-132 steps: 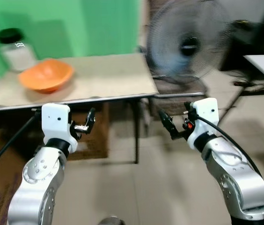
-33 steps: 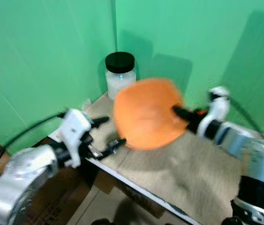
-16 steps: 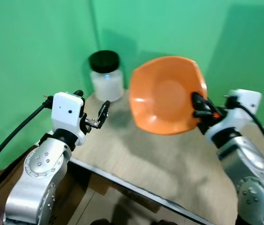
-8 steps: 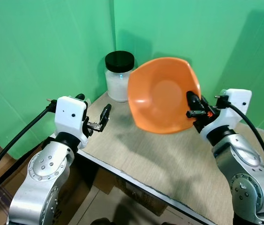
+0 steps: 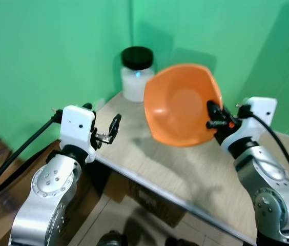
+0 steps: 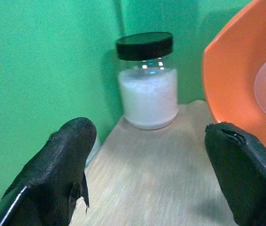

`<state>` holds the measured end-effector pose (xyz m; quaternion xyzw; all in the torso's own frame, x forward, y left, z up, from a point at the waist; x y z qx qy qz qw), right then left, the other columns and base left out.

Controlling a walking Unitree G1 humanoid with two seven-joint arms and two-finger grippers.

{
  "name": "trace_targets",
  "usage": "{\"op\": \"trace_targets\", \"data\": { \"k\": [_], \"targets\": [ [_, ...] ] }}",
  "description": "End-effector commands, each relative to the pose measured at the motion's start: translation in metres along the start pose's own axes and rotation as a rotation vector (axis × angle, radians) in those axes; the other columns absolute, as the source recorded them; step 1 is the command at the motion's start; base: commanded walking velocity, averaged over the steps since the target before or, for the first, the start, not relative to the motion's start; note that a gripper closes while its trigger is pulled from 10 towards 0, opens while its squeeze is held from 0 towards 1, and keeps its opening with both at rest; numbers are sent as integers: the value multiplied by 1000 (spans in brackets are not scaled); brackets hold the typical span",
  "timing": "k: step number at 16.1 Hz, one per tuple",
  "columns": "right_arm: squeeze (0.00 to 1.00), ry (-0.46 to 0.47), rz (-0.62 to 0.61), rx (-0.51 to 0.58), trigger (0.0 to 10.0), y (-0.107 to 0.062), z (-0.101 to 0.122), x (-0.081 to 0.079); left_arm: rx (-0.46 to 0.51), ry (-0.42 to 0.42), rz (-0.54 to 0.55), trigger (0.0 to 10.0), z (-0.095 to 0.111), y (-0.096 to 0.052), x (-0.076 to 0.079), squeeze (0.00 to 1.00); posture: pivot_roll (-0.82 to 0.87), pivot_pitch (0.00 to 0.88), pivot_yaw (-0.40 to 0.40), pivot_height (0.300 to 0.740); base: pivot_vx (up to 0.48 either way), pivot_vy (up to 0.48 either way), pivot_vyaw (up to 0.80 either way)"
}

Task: Setting the table

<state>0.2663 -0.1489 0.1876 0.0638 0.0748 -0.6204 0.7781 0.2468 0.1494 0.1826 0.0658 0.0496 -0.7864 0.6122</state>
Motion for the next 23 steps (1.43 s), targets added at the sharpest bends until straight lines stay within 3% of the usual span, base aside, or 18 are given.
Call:
{"op": "trace_targets", "data": {
  "k": [1,6,12,23],
  "targets": [
    [0,-9,23,67,10000,0,13,-4,8,9,24,10000,1,0,-3,0,19,0,14,740,0,0,0],
    [0,-30,15,41,10000,-3,11,0,7,5,37,10000,0,1,-7,0,1,0,19,740,0,0,-590],
    [0,-25,-27,101,10000,-15,23,3,9,6,42,10000,-2,2,-10,0,-13,0,9,740,0,0,-800],
    [0,-77,-12,72,10000,2,24,0,30,13,55,10000,-1,5,-9,0,8,0,-37,740,0,0,-800]
  ]
}}
Point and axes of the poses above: a point about 5 cm out from each wrist's last joint towards the gripper, its own y axis pointing out of the wrist towards the gripper, its own z axis along the axis of the wrist's last joint, x = y × z, the point moved 1 cm from there along y, pointing out of the wrist towards the gripper
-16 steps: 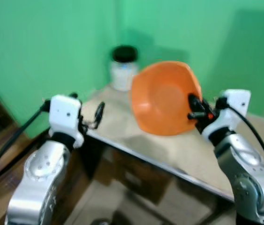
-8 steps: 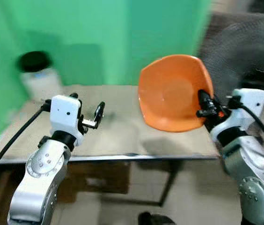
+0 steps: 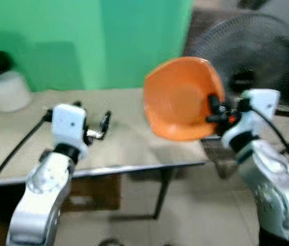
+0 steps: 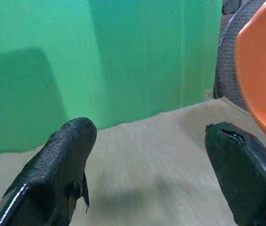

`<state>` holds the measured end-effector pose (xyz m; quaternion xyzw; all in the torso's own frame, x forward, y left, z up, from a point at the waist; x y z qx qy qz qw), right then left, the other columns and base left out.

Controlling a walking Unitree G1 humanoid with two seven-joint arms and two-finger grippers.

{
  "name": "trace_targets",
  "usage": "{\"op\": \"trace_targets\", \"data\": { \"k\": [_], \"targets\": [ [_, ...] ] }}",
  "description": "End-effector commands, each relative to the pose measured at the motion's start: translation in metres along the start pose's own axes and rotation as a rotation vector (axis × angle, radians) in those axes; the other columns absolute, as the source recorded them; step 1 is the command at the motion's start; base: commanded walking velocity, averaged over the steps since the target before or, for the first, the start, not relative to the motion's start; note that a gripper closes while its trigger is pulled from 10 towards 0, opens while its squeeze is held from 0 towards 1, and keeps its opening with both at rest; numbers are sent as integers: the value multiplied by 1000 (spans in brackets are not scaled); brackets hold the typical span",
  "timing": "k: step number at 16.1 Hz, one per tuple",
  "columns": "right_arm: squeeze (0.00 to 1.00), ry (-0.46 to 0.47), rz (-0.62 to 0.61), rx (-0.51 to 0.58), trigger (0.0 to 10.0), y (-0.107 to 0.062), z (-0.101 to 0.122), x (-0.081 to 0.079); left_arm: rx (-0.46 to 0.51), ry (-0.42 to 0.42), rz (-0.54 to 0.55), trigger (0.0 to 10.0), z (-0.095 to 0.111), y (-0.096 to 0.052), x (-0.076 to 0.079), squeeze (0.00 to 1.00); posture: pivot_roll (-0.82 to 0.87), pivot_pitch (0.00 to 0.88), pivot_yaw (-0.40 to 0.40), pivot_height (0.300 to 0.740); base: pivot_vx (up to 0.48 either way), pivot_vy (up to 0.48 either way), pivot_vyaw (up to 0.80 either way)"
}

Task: Setting the table

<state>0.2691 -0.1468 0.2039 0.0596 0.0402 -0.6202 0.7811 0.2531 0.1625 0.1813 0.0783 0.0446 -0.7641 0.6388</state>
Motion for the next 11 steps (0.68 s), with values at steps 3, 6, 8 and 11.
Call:
{"op": "trace_targets", "data": {
  "k": [3,6,8,11],
  "targets": [
    [0,-33,-39,35,10000,-2,10,9,17,-17,-20,10000,2,4,8,0,-18,0,-30,740,0,0,-800],
    [0,-35,-73,33,10000,-2,11,13,17,-38,-39,10000,3,6,10,0,-32,0,-19,740,0,0,-800],
    [0,-42,-86,27,10000,-3,10,14,16,-64,-21,10000,4,9,8,0,-37,0,-13,740,0,0,-800],
    [0,-36,-132,9,10000,-5,8,22,25,-85,-4,10000,9,11,4,0,-32,0,-14,740,0,0,-800]
  ]
}}
Point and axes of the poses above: a point about 5 cm out from each wrist's last joint towards the gripper, its own y axis pointing out of the wrist towards the gripper, its own z axis along the axis of the wrist's last joint, x = y × z, the point moved 1 cm from there along y, pointing out of the wrist towards the gripper
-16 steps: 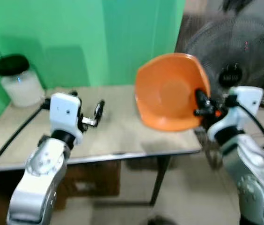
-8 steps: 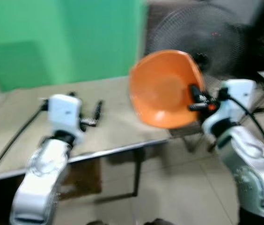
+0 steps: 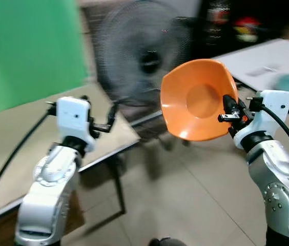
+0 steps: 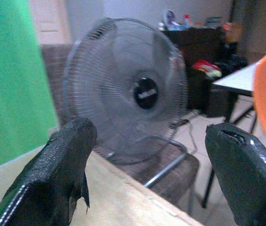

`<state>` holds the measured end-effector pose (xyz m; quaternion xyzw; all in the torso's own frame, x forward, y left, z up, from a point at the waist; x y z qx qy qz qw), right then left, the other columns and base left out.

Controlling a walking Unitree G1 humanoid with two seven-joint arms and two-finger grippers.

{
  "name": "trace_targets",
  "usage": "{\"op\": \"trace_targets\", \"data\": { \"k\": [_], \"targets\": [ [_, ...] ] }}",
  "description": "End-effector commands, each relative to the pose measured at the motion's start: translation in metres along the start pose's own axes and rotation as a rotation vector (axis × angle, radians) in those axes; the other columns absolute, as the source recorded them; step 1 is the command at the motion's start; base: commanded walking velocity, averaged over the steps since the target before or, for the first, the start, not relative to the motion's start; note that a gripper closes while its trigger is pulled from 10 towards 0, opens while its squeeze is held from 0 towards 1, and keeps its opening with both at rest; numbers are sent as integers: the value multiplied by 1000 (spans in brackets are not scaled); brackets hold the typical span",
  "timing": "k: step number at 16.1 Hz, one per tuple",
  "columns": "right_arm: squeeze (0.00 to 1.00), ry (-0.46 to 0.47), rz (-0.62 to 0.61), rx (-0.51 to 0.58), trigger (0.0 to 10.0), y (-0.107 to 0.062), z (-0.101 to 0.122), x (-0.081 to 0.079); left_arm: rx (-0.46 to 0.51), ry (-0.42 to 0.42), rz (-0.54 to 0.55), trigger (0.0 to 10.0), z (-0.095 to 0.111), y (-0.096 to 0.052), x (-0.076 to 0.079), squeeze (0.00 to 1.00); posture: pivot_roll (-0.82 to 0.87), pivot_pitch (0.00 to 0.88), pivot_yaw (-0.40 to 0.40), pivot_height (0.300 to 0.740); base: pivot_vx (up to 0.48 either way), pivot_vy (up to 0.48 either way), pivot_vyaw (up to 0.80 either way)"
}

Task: Setting the table

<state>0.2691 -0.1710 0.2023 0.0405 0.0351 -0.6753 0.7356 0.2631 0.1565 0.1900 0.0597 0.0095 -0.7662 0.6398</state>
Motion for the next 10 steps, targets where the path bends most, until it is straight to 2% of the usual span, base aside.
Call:
{"op": "trace_targets", "data": {
  "k": [1,10],
  "targets": [
    [0,2,3,17,10000,0,5,-1,-10,-6,-3,10000,-1,-2,0,0,-32,0,-14,740,0,0,-800],
    [0,-6,-55,9,10000,-4,3,6,4,1,-5,10000,0,-1,1,0,-33,0,-8,740,0,0,-800]
  ]
}}
Point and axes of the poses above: a point about 5 cm out from each wrist's last joint towards the gripper, its own y axis pointing out of the wrist towards the gripper, its own z axis along the axis of the wrist's last joint, x = y × z, the point moved 1 cm from there along y, pointing out of the wrist towards the gripper
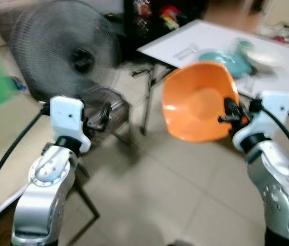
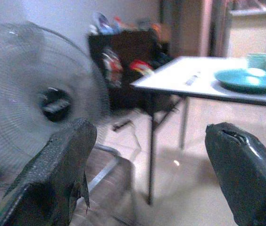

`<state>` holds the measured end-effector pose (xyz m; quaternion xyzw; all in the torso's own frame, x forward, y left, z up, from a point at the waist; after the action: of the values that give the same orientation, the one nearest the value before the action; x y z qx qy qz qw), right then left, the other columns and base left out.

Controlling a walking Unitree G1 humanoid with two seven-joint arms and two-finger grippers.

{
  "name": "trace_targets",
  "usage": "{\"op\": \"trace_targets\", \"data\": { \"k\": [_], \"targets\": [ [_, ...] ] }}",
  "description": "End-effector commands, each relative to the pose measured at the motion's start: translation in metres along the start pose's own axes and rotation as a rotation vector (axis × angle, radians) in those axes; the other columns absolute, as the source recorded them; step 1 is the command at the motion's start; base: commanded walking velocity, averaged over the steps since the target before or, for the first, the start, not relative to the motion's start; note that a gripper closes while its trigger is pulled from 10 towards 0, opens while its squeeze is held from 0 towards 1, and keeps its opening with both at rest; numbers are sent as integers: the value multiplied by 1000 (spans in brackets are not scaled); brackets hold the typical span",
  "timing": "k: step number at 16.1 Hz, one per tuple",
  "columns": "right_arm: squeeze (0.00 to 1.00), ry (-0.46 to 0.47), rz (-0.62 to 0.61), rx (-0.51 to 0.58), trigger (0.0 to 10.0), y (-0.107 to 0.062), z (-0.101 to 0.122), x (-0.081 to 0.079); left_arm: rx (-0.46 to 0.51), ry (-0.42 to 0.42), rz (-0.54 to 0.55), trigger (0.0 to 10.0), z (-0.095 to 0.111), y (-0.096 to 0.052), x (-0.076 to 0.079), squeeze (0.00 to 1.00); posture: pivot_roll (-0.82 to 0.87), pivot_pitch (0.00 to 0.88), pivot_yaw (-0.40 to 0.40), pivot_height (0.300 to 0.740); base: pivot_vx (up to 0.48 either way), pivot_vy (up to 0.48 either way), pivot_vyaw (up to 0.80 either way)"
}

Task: Setting the table

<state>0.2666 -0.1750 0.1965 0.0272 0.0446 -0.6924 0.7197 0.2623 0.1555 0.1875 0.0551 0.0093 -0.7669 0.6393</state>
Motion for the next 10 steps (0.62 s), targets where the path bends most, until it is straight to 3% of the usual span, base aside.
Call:
{"op": "trace_targets", "data": {
  "k": [1,10],
  "targets": [
    [0,3,-13,41,10000,-1,8,-1,10,4,-8,10000,3,0,0,0,-36,0,-4,740,0,0,-800],
    [0,6,-18,56,10000,1,10,-4,21,-8,-17,10000,4,1,0,0,-29,0,-13,740,265,0,-800]
  ]
}}
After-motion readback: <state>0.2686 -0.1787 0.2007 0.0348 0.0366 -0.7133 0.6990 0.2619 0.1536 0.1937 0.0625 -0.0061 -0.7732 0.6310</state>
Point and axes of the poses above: a point about 5 cm out from each wrist's last joint towards the gripper, its own y axis pointing out of the wrist towards the gripper, its own z axis along the axis of the wrist's last joint, x = y × z, the point moved 1 cm from there along y, pointing out of the wrist towards the gripper
